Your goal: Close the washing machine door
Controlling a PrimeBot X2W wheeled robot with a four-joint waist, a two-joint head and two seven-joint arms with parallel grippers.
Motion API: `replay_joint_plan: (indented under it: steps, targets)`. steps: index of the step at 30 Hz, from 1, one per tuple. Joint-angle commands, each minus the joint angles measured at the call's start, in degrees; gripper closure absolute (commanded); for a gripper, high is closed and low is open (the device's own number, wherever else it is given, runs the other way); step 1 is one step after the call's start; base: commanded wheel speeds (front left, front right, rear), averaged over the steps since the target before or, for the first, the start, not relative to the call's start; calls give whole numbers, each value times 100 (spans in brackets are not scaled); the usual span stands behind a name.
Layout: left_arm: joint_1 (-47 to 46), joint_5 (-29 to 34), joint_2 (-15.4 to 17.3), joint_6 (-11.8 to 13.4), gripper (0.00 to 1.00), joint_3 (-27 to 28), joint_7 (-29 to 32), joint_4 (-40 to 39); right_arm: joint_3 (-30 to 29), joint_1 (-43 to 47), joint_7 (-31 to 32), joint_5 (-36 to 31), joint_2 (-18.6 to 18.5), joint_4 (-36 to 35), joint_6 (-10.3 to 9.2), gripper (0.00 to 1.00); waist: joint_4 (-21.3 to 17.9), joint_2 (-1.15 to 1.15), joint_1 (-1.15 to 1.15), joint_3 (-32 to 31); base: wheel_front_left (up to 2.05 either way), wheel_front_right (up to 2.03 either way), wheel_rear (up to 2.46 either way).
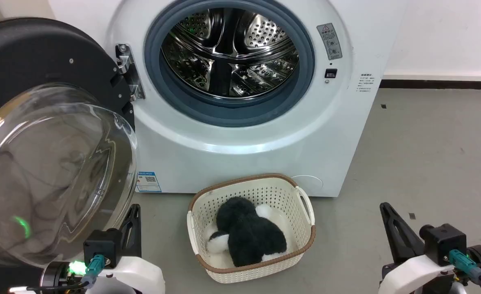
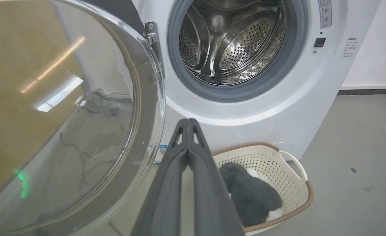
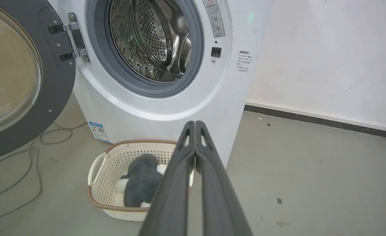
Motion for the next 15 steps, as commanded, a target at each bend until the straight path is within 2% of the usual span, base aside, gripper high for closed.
replay_joint_plan:
  steps: [1, 5, 6, 15]
  targets:
    - [-88, 16, 2, -26, 100, 9, 1, -21, 2, -82, 8, -44, 30, -24, 5, 100, 0, 0, 0, 0, 0, 0, 0]
    - [-88, 16, 2, -26, 100, 9, 1, -21, 2, -82, 8, -44, 30, -24, 5, 100, 0, 0, 0, 0, 0, 0, 0]
    - [0, -1, 0, 0, 0, 2, -2, 0, 3, 0, -1, 1, 0, 0, 0, 0, 0, 0, 0, 0, 0, 0, 0]
    - [7, -25, 0, 11, 0, -23, -54, 13, -1, 11, -54, 59, 1, 12, 0, 0, 1, 0, 0, 2, 0, 0, 0]
